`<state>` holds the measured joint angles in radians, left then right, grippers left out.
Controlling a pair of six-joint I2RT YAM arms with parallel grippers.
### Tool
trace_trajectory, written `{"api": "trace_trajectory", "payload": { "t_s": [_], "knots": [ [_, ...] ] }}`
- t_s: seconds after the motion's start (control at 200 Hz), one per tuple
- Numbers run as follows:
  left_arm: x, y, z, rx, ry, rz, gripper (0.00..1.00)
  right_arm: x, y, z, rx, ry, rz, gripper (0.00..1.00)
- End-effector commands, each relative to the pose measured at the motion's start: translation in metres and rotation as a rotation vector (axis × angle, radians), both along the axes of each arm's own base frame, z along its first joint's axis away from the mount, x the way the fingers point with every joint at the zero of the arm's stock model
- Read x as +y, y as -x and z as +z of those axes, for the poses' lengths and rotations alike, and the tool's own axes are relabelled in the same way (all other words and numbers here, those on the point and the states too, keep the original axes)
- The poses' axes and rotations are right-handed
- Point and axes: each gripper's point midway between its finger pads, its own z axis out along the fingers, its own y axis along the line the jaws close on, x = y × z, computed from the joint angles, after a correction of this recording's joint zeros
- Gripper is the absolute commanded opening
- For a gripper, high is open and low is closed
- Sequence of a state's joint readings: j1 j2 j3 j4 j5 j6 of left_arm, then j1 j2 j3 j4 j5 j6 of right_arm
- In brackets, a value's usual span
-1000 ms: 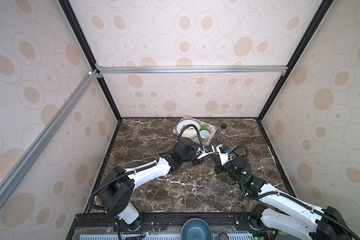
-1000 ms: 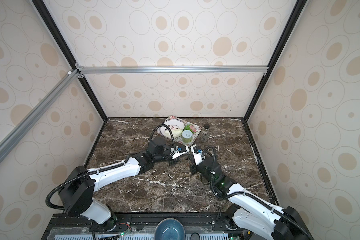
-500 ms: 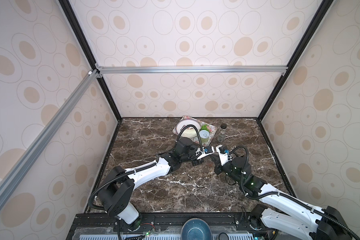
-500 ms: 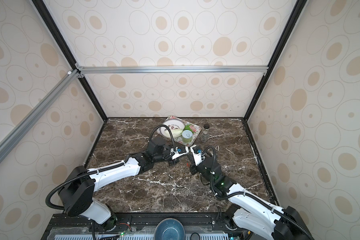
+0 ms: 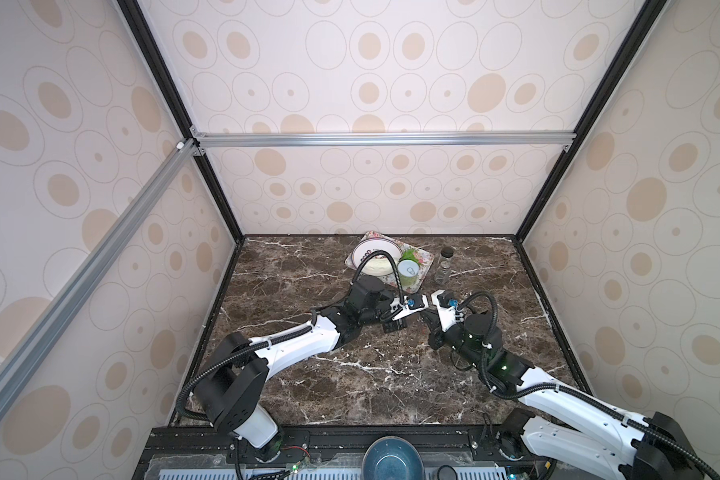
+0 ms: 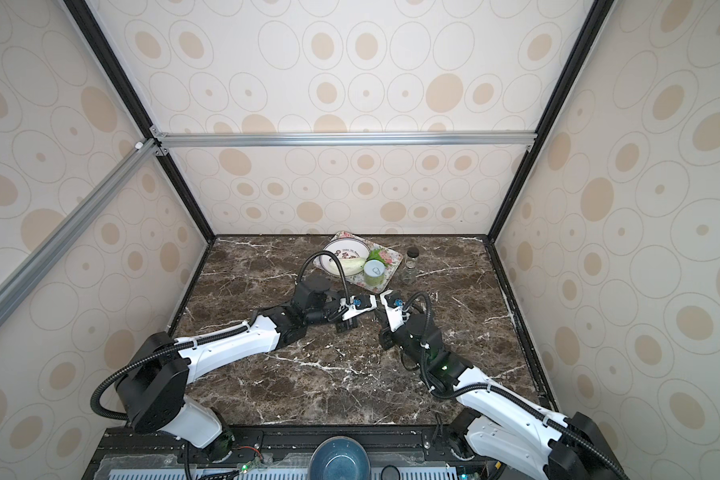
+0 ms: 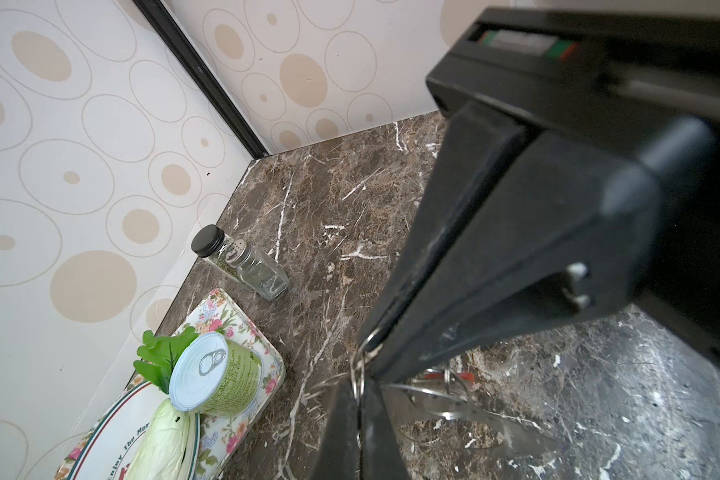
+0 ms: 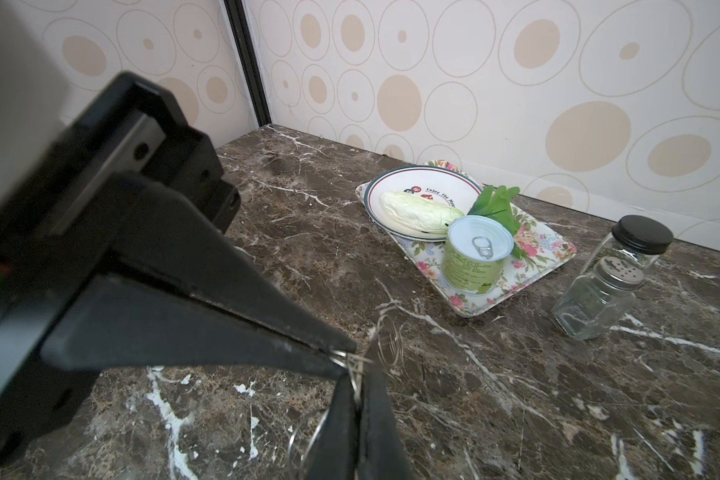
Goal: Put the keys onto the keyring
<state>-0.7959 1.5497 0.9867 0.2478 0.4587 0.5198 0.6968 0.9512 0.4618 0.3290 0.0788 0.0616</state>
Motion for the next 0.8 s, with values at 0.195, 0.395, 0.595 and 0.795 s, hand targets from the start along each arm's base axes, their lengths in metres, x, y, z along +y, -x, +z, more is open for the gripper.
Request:
{"api": "trace_trajectory", "payload": {
  "t_s": [0.195, 0.395, 0.595, 0.795],
  "knots": [
    [0.005, 0.014, 0.052, -0.103, 0.183, -0.051, 0.0, 0.0, -0.005, 0.016, -0.045, -0.062, -0.029, 0.0],
    [0.017, 0.018, 0.068, -0.122, 0.276, -0.051, 0.0, -0.013, -0.018, 0.003, 0.034, -0.152, -0.05, 0.0],
    [0.024, 0.027, 0.081, -0.139, 0.367, -0.074, 0.0, -0.01, -0.022, -0.002, 0.082, -0.195, -0.029, 0.0],
    [0.026, 0.027, 0.082, -0.14, 0.383, -0.074, 0.0, -0.007, -0.018, 0.002, 0.073, -0.199, 0.0, 0.0]
  ]
}}
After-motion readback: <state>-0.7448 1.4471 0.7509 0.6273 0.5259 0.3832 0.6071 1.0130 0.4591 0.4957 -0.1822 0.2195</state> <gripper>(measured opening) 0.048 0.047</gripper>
